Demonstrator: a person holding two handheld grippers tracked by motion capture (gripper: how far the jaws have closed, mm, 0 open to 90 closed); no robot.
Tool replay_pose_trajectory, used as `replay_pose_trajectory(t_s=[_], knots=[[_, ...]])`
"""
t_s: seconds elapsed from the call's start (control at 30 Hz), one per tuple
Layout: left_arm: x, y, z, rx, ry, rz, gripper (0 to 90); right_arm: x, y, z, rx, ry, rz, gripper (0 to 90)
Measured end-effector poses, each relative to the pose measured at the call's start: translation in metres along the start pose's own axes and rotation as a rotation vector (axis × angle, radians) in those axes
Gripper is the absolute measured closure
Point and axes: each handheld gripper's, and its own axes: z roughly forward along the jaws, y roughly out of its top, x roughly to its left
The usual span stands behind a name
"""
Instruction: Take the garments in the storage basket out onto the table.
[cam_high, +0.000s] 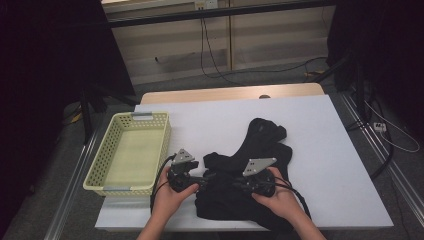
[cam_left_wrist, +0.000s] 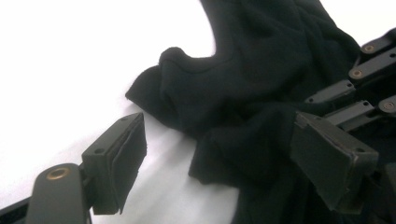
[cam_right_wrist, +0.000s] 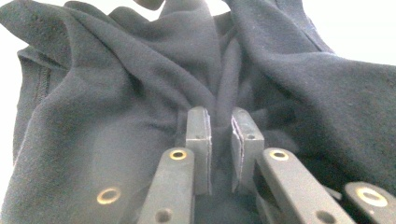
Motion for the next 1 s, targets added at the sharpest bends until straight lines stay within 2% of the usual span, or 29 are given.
replay_pose_trajectory(t_s=[0.03,0.1,0.13,0.23,0.27,0.3,0.33,0.37,0.4,0.47,0.5,0.57,0.63,0.7,0.8,0.9,1.0], knots=[[0.001,0.001,0.002,-0.004,0.0,-0.005,19.4,0.0,0.0,0.0,-0.001,0.005,0.002,81.8],[0.001,0.004,0.003,-0.004,-0.001,-0.006,19.4,0.004,-0.001,-0.002,0.003,0.067,-0.005,81.9],[0.001,0.004,0.002,-0.005,-0.002,-0.007,19.3,0.007,-0.001,-0.003,0.015,0.106,-0.014,81.8],[0.001,0.004,-0.001,-0.005,0.004,0.003,18.9,0.018,-0.004,-0.007,0.056,0.256,0.02,80.7],[0.0,0.004,-0.002,-0.005,0.007,-0.001,18.8,0.021,-0.005,-0.009,0.058,0.256,0.029,79.4],[0.001,0.004,-0.002,-0.01,0.01,0.002,18.9,0.022,-0.004,-0.011,0.049,0.235,0.02,75.1],[0.001,0.005,-0.003,-0.012,0.013,0.002,18.9,0.021,-0.004,-0.013,0.018,0.2,-0.013,66.0],[0.001,0.005,-0.004,-0.012,0.011,-0.001,18.9,0.02,-0.002,-0.016,-0.025,0.138,-0.013,55.5],[0.0,0.005,-0.005,-0.014,0.016,0.003,18.8,0.018,0.0,-0.019,-0.061,0.075,0.007,48.7],[0.001,0.006,-0.005,-0.021,0.015,0.002,18.8,0.013,0.004,-0.02,-0.113,-0.011,0.028,44.2],[0.001,0.006,-0.005,-0.022,0.014,-0.001,18.8,0.013,0.005,-0.017,-0.108,-0.031,0.031,40.8],[0.002,0.006,-0.005,-0.019,0.016,0.001,18.9,0.012,0.007,-0.006,-0.055,-0.076,0.001,40.5],[0.002,0.006,-0.005,-0.017,0.018,-0.002,18.9,0.012,0.006,0.006,-0.018,-0.117,-0.026,42.5],[0.003,0.005,-0.005,-0.017,0.021,0.002,18.8,0.013,0.008,0.008,-0.007,-0.15,-0.063,49.2],[0.002,0.006,-0.006,-0.019,0.018,0.0,18.9,0.01,0.005,0.006,-0.014,-0.178,-0.083,67.0],[0.002,0.006,-0.006,-0.018,0.016,0.006,18.8,0.007,0.004,0.001,-0.002,-0.162,-0.077,82.6],[0.002,0.005,-0.005,-0.016,0.019,0.004,18.9,0.003,0.001,-0.002,-0.015,-0.093,-0.043,88.7]])
